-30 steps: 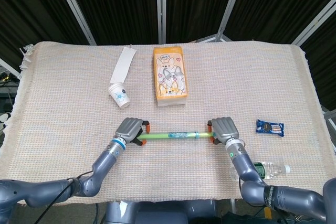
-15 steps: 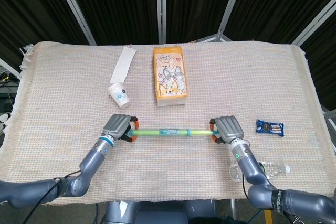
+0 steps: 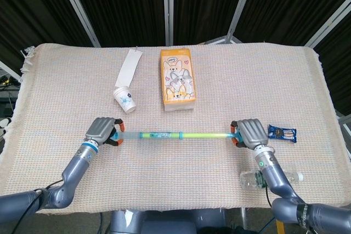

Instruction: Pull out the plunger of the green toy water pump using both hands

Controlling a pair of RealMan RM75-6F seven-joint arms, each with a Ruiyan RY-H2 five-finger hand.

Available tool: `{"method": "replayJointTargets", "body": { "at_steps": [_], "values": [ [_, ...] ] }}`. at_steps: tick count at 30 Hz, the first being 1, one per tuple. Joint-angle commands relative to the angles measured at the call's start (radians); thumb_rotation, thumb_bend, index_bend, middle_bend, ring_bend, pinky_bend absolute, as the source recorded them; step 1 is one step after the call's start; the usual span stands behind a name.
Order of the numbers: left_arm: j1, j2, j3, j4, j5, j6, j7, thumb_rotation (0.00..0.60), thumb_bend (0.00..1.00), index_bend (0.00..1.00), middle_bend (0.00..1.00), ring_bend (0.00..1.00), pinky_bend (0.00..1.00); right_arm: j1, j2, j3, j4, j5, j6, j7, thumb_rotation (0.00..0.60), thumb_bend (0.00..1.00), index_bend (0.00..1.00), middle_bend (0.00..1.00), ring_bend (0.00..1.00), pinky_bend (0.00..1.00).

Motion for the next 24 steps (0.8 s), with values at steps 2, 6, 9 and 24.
{"method": "replayJointTargets", "body": {
  "at_steps": [2,6,9,24],
  "values": [
    [0.012,0.016,0.006,0.012,0.010,0.000,-0.022,0.600,0.53,0.77,0.94,0.85,1.00,-0.011,0.015,0.003,0.003,-0.016,0.015,0.012,0.600,0.51,0.68,1.00,1.00,1.00],
    [0.023,0.029,0.012,0.027,0.015,-0.001,-0.041,0.600,0.53,0.77,0.94,0.85,1.00,-0.018,0.029,0.010,0.013,-0.020,0.023,0.019,0.600,0.51,0.69,1.00,1.00,1.00],
    [0.031,0.041,0.017,0.042,0.021,-0.006,-0.058,0.600,0.53,0.77,0.94,0.85,1.00,-0.024,0.043,0.014,0.019,-0.020,0.026,0.025,0.600,0.51,0.69,1.00,1.00,1.00],
    [0.058,0.071,0.024,0.099,0.054,-0.037,-0.141,0.600,0.53,0.77,0.94,0.85,1.00,-0.040,0.078,0.030,0.020,-0.028,0.028,0.045,0.600,0.51,0.70,1.00,1.00,1.00]
  ]
}}
